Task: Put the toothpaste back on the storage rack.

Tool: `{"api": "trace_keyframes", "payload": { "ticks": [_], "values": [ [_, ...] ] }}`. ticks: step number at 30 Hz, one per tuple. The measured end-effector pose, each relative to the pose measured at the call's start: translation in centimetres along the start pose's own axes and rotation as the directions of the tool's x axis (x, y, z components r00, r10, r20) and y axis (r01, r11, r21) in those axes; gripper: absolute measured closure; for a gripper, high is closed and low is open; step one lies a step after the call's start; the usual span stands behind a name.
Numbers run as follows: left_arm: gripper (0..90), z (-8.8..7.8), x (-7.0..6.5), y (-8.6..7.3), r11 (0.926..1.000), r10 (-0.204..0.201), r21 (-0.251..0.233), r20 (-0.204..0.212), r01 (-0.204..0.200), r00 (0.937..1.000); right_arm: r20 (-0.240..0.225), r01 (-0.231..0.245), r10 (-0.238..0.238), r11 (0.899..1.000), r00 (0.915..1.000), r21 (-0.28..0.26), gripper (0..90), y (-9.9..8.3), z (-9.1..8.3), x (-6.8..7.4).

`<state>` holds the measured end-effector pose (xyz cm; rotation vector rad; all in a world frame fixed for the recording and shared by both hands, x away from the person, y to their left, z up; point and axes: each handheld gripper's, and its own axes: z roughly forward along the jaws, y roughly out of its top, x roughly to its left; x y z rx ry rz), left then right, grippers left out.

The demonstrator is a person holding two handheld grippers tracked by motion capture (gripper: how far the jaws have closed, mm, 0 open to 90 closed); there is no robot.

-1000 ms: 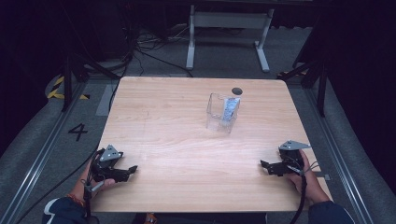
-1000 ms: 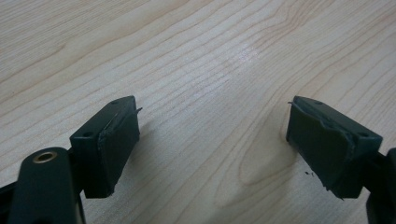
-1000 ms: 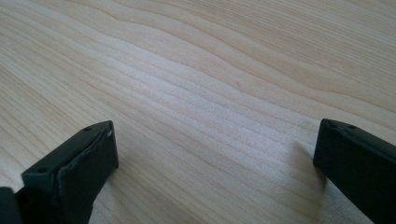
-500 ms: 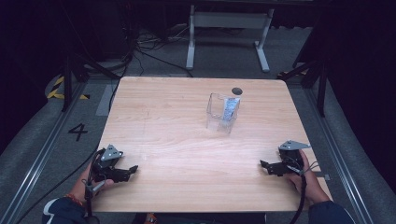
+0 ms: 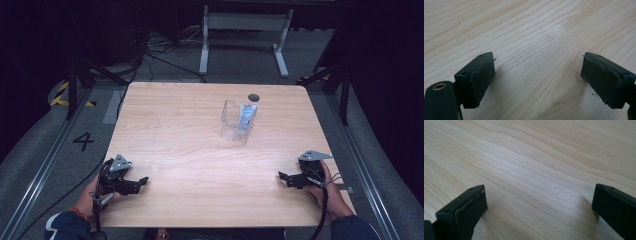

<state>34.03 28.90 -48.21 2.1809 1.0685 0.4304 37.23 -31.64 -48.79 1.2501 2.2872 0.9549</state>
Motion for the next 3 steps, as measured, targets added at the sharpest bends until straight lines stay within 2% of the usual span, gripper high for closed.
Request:
{"api": "trace_keyframes", "payload": {
  "ticks": [3],
  "values": [
    [12.6,0.0,0.0,0.0,1.0,0.0,0.0,0.0,0.0,1.0,0.0,0.0,0.0,1.0,1.0,0.0,0.0,0.0,0.0,0.01]
  ]
}}
